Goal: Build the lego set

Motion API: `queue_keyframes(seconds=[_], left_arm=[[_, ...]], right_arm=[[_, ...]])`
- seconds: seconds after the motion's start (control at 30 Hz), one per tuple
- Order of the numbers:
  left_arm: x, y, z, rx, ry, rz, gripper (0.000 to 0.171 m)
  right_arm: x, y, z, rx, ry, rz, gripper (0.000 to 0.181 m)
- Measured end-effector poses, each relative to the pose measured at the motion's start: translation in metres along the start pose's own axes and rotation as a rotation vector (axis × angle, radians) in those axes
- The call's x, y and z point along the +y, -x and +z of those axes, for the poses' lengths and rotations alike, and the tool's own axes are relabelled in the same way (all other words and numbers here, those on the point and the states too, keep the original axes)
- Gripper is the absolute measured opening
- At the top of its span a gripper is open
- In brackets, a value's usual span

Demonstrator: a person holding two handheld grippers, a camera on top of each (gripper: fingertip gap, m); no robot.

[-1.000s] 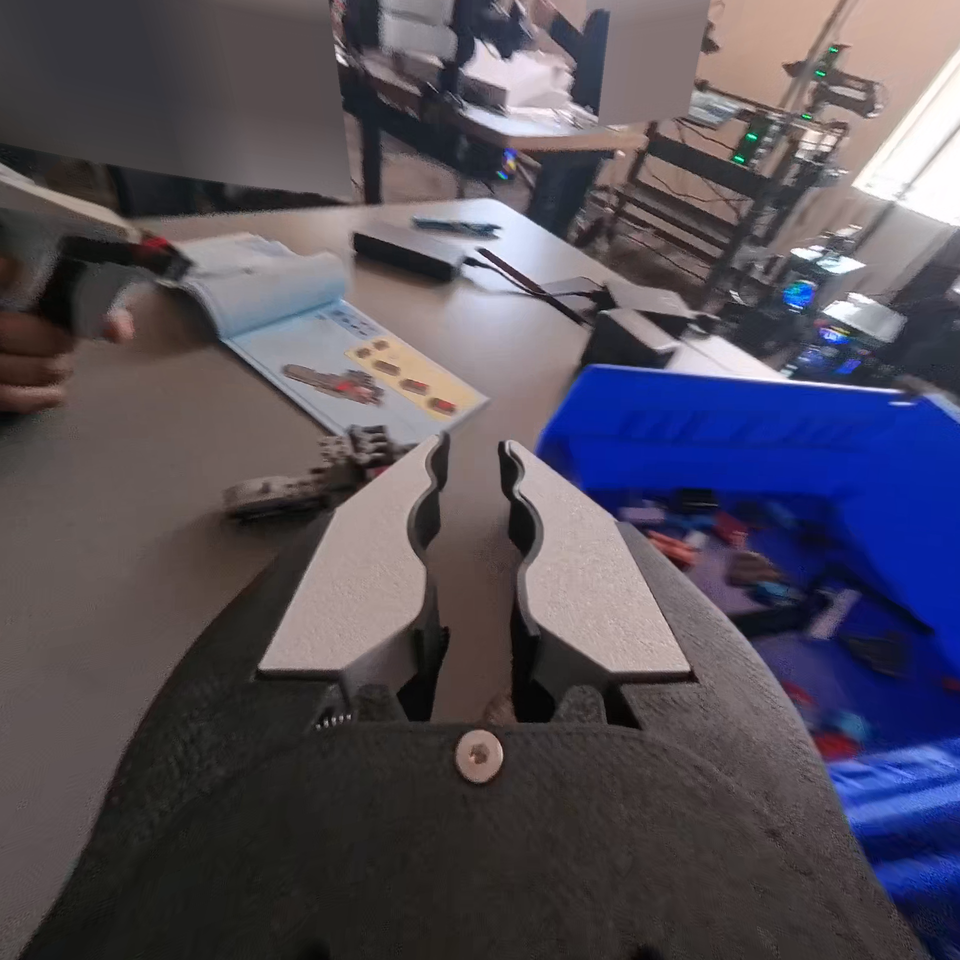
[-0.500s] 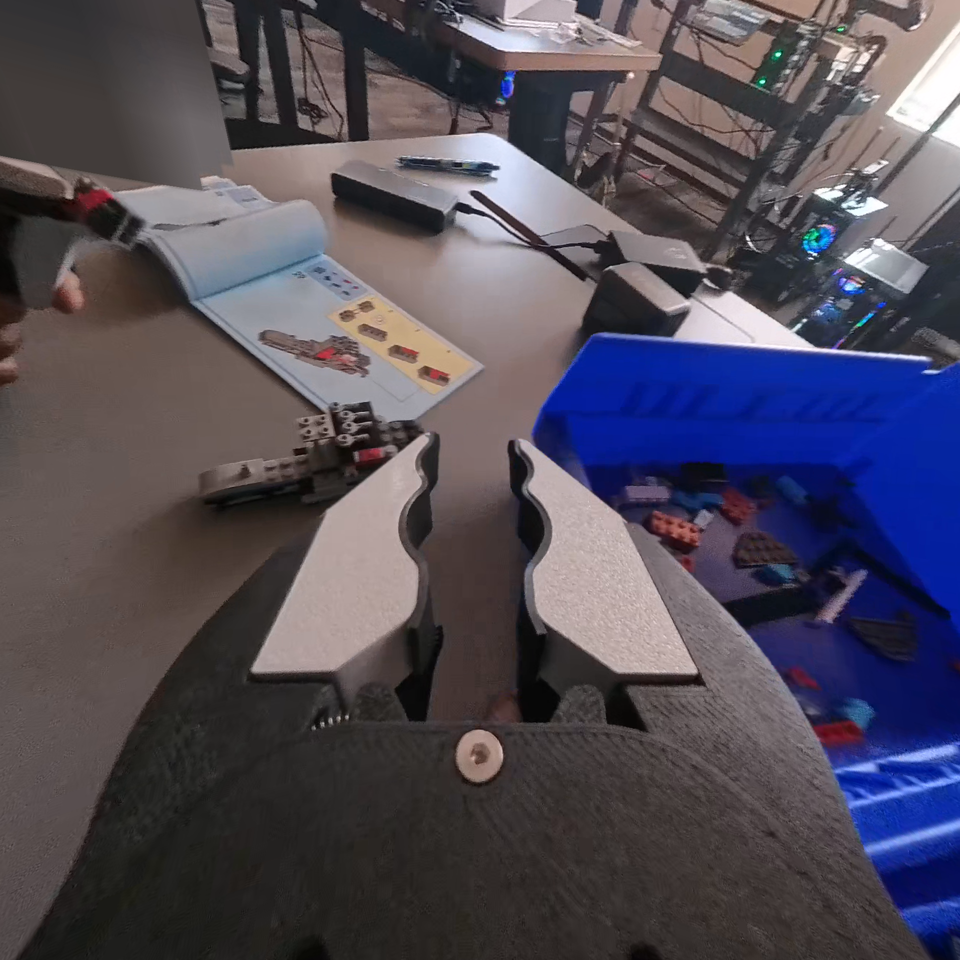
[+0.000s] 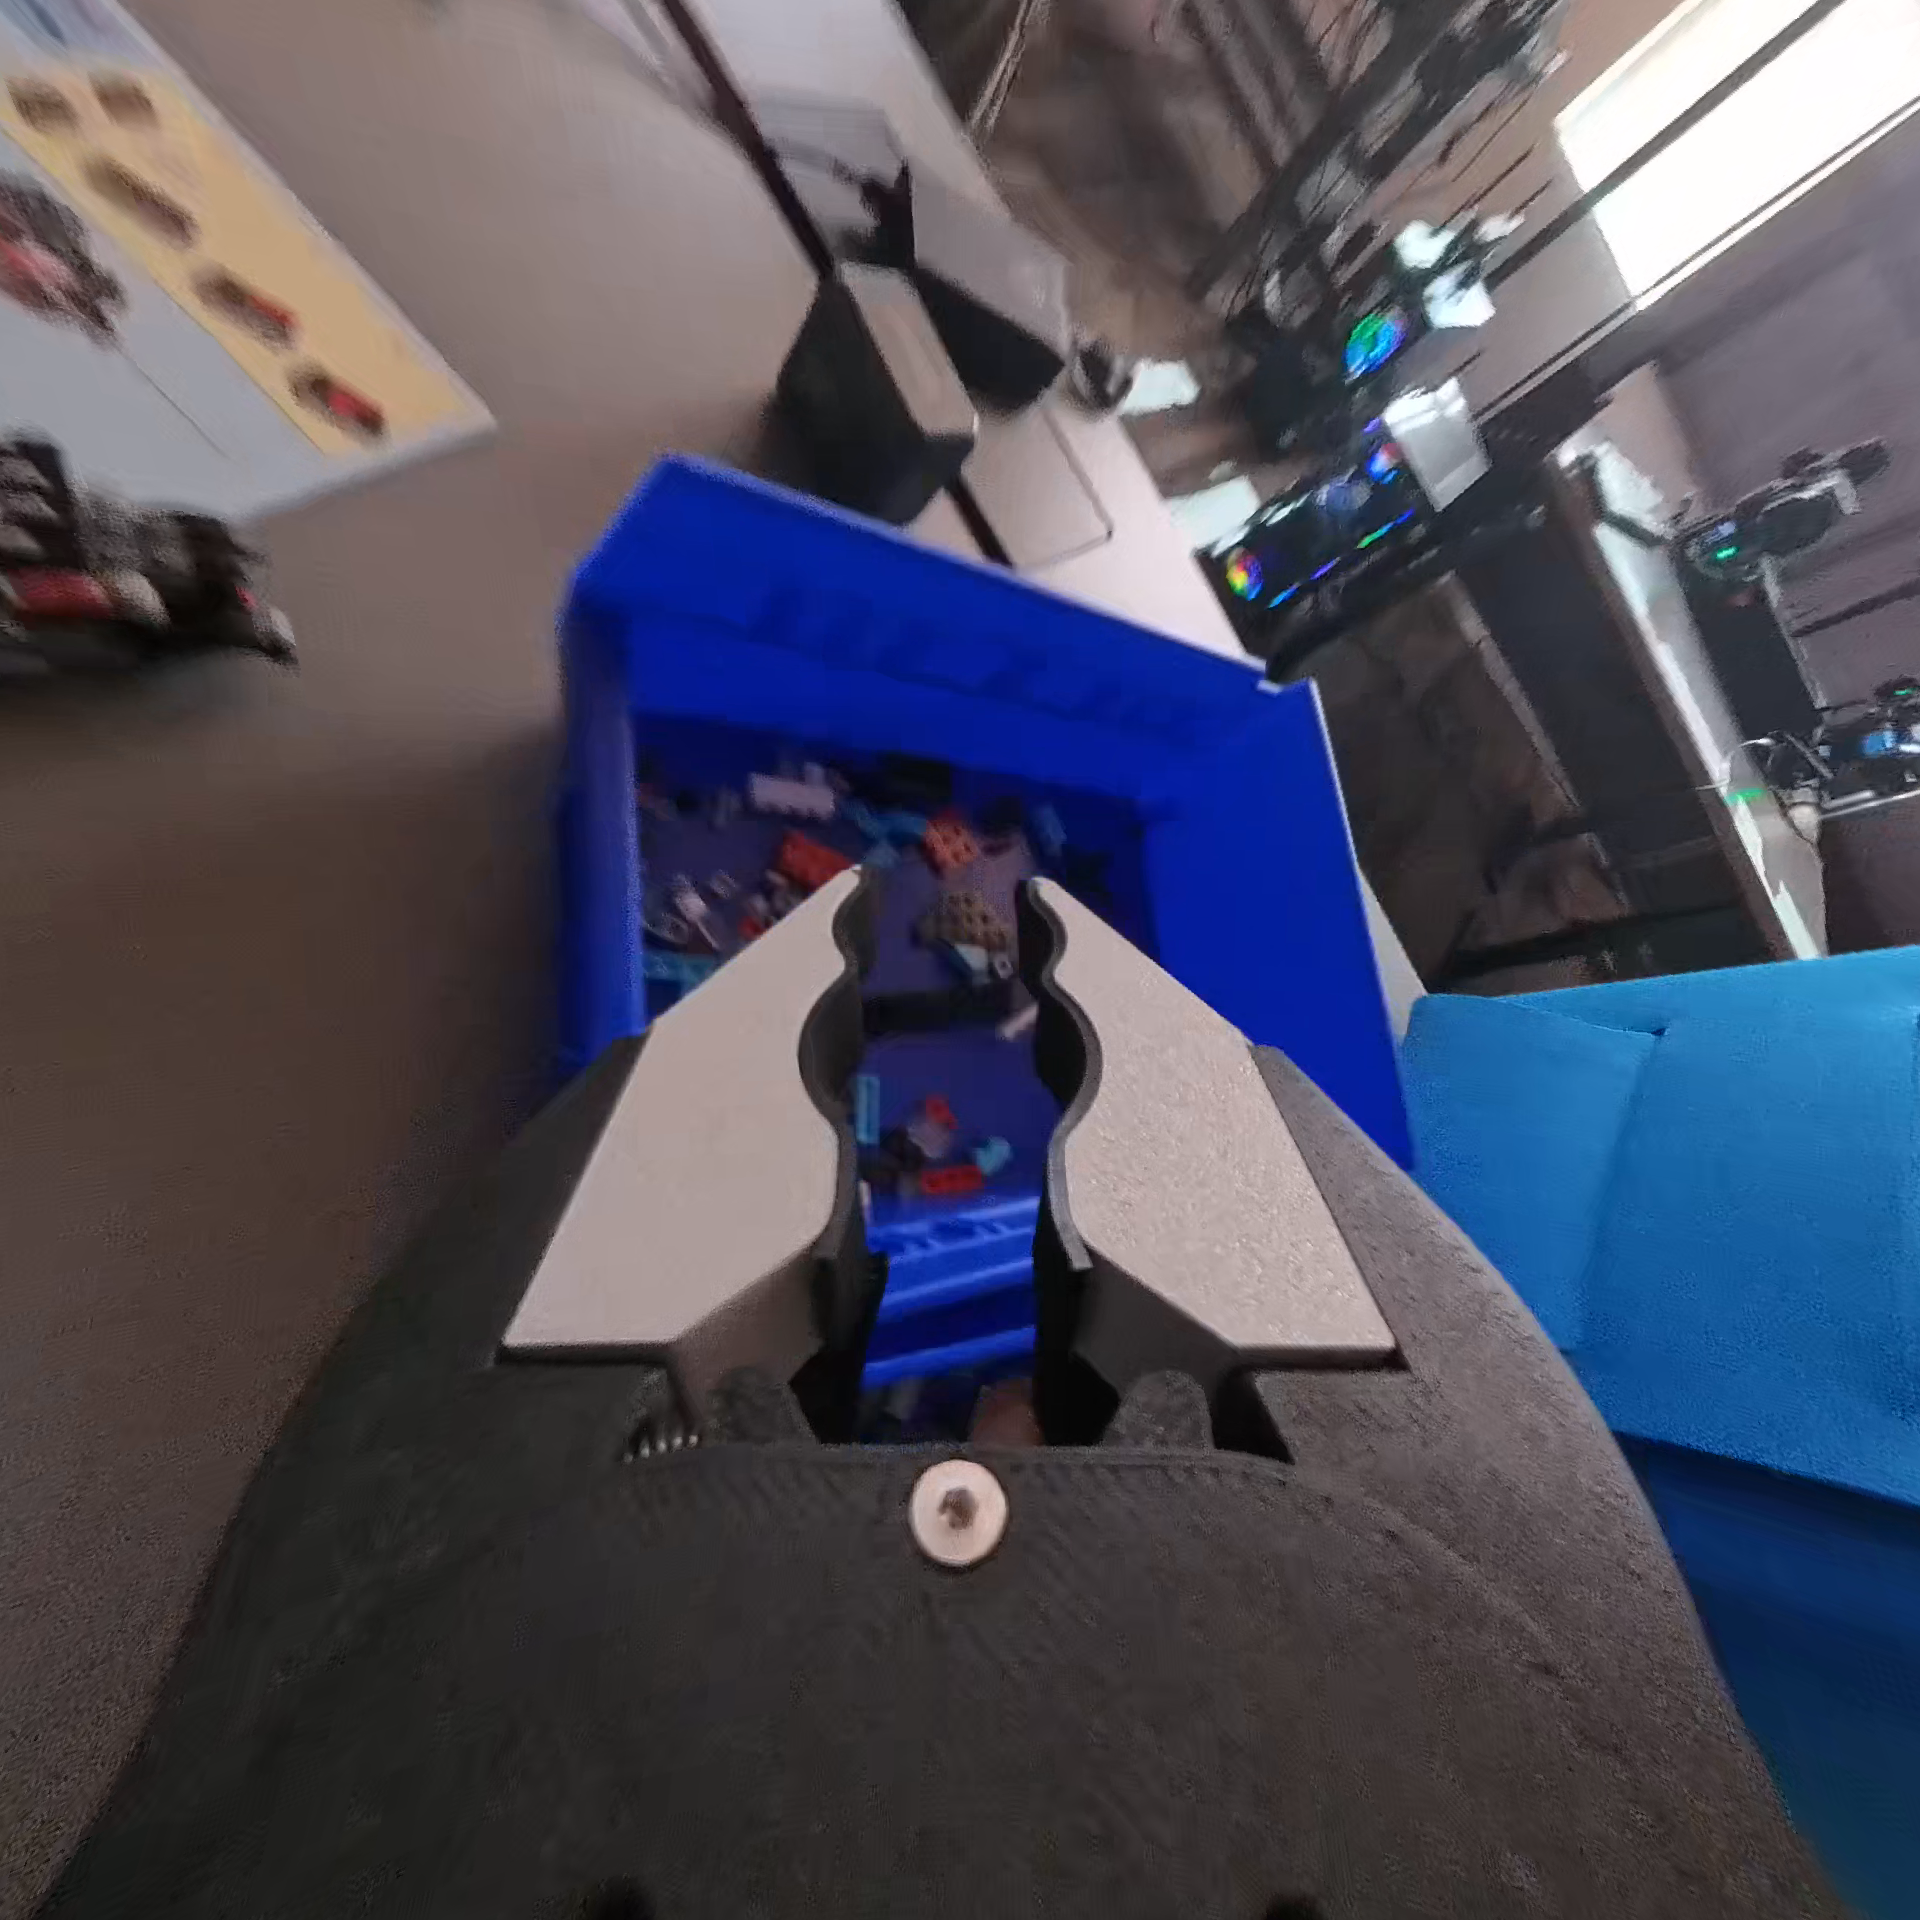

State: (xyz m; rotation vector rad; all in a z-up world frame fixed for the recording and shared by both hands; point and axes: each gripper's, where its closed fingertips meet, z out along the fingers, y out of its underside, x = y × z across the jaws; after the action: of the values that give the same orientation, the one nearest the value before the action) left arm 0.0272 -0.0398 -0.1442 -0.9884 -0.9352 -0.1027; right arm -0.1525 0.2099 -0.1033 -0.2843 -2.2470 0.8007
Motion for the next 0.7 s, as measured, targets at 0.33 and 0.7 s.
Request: queue_keyframes(seconds=[0.33, 0.7], left_arm=[[0.000, 0.002, 0.001, -0.019, 0.001, 0.005, 0.015], [0.001, 0.001, 0.001, -0.006, 0.009, 0.000, 0.015]], right_arm=[[0.017, 0.037, 0.042, -0.404, 0.186, -0.075, 0.028], [0.087, -0.049, -0.005, -0.139, 0.231, 0.165, 0.029]])
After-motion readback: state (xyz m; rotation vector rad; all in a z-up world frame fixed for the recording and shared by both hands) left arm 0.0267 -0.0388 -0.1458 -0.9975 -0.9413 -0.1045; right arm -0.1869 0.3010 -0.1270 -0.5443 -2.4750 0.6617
